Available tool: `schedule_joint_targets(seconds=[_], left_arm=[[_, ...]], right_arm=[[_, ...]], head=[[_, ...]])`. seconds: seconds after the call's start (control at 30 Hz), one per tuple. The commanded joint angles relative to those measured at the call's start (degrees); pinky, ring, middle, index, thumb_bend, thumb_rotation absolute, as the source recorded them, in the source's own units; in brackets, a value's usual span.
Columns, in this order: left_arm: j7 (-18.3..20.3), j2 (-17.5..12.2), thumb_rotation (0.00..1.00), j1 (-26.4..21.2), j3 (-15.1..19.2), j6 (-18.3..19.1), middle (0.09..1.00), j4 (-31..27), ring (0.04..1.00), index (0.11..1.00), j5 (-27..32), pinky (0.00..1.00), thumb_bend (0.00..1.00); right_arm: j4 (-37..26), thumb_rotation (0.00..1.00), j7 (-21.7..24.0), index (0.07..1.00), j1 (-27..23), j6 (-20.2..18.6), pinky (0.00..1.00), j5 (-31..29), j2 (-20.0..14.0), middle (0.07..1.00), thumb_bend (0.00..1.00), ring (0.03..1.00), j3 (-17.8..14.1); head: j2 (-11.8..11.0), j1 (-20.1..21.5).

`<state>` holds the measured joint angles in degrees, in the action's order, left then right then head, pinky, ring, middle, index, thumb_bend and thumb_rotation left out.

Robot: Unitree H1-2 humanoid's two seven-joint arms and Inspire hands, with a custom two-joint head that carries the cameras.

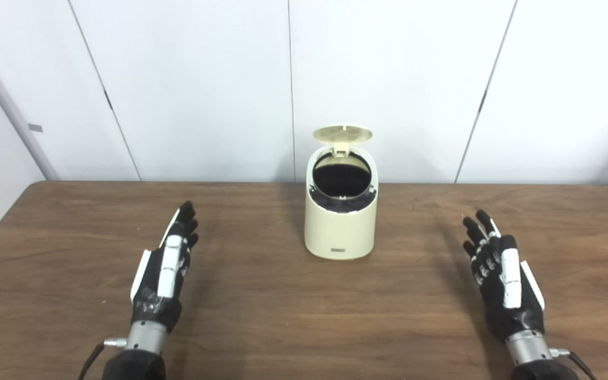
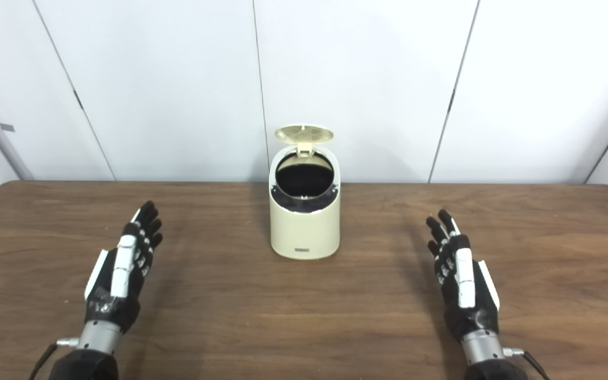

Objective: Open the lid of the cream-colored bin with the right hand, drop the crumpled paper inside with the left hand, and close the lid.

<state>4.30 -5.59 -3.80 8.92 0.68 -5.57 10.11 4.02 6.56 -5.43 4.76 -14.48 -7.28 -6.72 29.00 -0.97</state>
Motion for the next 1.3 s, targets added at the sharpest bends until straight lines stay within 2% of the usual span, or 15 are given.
schedule_joint_targets(seconds=[0.0,0.2,0.43,0.63,0.87,1.27], left_arm=[[-0.27,0.37,1.00,-0.45,0.77,-3.70,1.000,-0.01,1.000,1.000,1.48,1.00,0.58],[-0.77,1.74,1.00,0.59,2.37,-6.63,1.000,2.43,1.000,1.000,2.86,1.00,0.59],[-0.86,1.54,1.00,1.73,2.80,-8.15,1.000,3.95,1.000,1.000,2.87,1.00,0.60],[-1.69,1.08,1.00,2.40,3.32,-7.01,1.000,3.84,1.000,1.000,2.79,1.00,0.58],[-0.78,-0.65,0.99,2.96,3.50,-6.07,1.000,4.01,1.000,1.000,3.70,1.00,0.55],[1.57,-3.80,0.98,3.39,3.26,-3.89,1.000,3.12,1.000,1.000,6.04,1.00,0.52]], right_arm=[[4.62,1.00,1.07,0.982,4.56,-0.06,1.00,-0.30,-0.17,0.944,0.52,1.000,-0.24],[4.25,1.00,0.90,0.981,4.44,-0.31,1.00,-0.33,-0.30,0.942,0.53,1.000,-0.46],[3.66,1.00,1.07,0.979,4.59,-0.05,1.00,-0.48,-0.18,0.941,0.52,0.994,-0.37],[2.73,1.00,0.47,0.968,4.74,0.13,1.00,0.25,0.59,0.945,0.52,0.985,0.09],[0.98,1.00,-0.80,0.970,5.33,0.19,1.00,1.47,1.53,0.982,0.50,0.982,0.18],[-4.05,1.00,-3.15,0.994,7.29,-2.99,1.00,3.59,2.80,1.000,0.52,1.000,0.18]], head=[[0.13,-0.11],[0.31,-0.33],[1.09,0.45],[1.71,2.48],[2.49,5.03],[5.02,8.67]])
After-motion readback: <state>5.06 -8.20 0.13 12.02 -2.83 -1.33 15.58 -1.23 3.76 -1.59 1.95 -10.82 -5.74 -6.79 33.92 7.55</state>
